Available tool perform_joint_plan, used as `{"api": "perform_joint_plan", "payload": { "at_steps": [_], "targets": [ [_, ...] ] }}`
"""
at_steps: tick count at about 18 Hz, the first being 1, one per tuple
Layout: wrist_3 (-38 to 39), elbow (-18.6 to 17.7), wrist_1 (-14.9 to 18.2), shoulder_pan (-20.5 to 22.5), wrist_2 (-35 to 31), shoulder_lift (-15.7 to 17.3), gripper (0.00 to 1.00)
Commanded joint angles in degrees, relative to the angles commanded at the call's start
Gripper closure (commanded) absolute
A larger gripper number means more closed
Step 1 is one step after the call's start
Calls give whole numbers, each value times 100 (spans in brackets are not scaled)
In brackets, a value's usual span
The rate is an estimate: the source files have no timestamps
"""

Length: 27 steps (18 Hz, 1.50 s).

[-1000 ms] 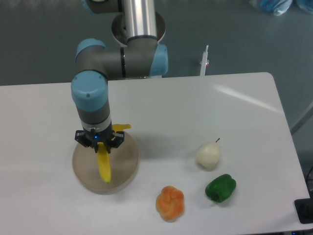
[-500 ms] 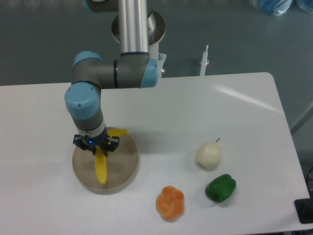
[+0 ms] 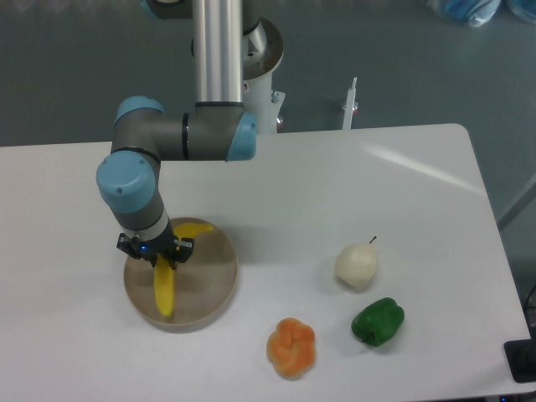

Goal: Place bananas on a plate
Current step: 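Lower the banana onto the plate surface, then open the gripper to release the banana and raise away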

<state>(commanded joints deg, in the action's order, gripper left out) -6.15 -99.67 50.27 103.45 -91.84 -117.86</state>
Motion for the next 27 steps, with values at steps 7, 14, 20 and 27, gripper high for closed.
{"api": "perform_joint_plan", "payload": {
  "at_steps": [7, 14, 20, 27],
  "targets": [
    [-18, -9, 9, -27, -62, -27, 76],
    [-105, -9, 0, -35, -97, -62, 73],
    [-114, 17, 0, -27, -97, -18, 40],
    [-141, 61, 9, -9, -176, 105, 0]
  ]
}}
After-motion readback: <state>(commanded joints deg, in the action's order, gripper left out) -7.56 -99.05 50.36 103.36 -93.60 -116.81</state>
